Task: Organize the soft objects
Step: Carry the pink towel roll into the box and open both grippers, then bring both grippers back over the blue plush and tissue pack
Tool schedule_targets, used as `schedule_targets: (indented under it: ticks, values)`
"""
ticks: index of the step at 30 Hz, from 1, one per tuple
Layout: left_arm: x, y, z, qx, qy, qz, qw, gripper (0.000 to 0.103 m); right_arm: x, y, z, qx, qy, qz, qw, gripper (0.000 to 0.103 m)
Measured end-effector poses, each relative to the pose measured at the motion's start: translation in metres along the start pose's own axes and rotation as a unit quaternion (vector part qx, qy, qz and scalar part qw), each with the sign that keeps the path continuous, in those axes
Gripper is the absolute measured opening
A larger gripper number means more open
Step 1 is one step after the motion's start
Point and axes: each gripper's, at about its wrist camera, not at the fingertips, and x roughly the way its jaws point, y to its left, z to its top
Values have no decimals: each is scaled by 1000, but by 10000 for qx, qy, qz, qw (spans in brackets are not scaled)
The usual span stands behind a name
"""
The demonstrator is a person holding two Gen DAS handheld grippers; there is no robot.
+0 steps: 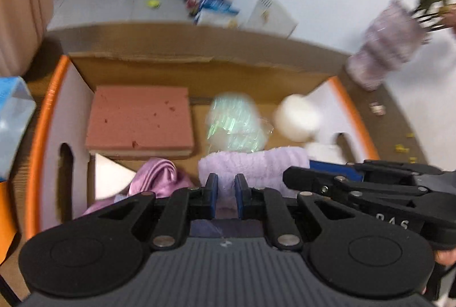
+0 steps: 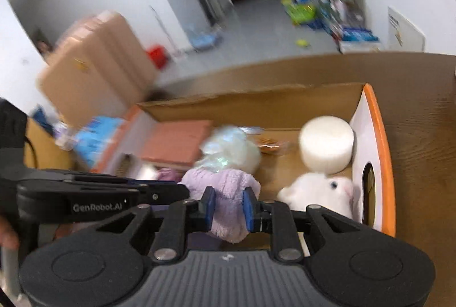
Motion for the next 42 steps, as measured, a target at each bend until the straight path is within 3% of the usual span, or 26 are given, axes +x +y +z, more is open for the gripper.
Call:
schedule_targets:
  ticks: [3, 10, 13, 15, 22, 25, 30, 33, 36, 38, 42]
  values:
    - [12, 0, 1, 148, 54, 45, 9999, 14, 27, -2, 2, -206, 307, -457, 9983, 21]
    - [13, 4, 3, 173, 110, -7, 9998, 18, 36, -8, 5, -47, 382, -431, 9983, 25]
    - [4, 2, 5, 182, 166, 89, 9997, 35, 33, -6, 7, -49, 363, -549, 9978, 29]
    - [-12, 2, 4, 143, 162, -39, 9998, 37, 17, 2, 4, -96, 250, -669, 9974, 30]
    - [-95, -10, -29, 365, -287, 93, 9989, 40, -72, 26, -11, -397, -172, -685, 9967, 32]
    - [-124, -14, -61, 449, -397, 74, 9982, 42, -109, 36, -26, -487, -299, -591, 9966, 42]
    - [-158, -9, -130, 465, -519, -220, 9973, 49, -152, 49, -74, -627, -437, -554, 9955, 44]
    - [-188, -3, -183, 517, -984, -147, 9937, 56, -177, 57, -121, -803, -773, -529, 9924, 45]
    - [-212, -4, -235, 630, -1476, 152, 9869, 60, -203, 70, -182, -1029, -1230, -471, 9859, 55]
    - [-227, -5, -272, 602, -1776, 242, 9820, 62, -214, 76, -219, -1089, -1414, -442, 9830, 57]
    - [-245, -14, -342, 640, -2337, 419, 9693, 77, -230, 87, -293, -1093, -1615, -335, 9802, 64]
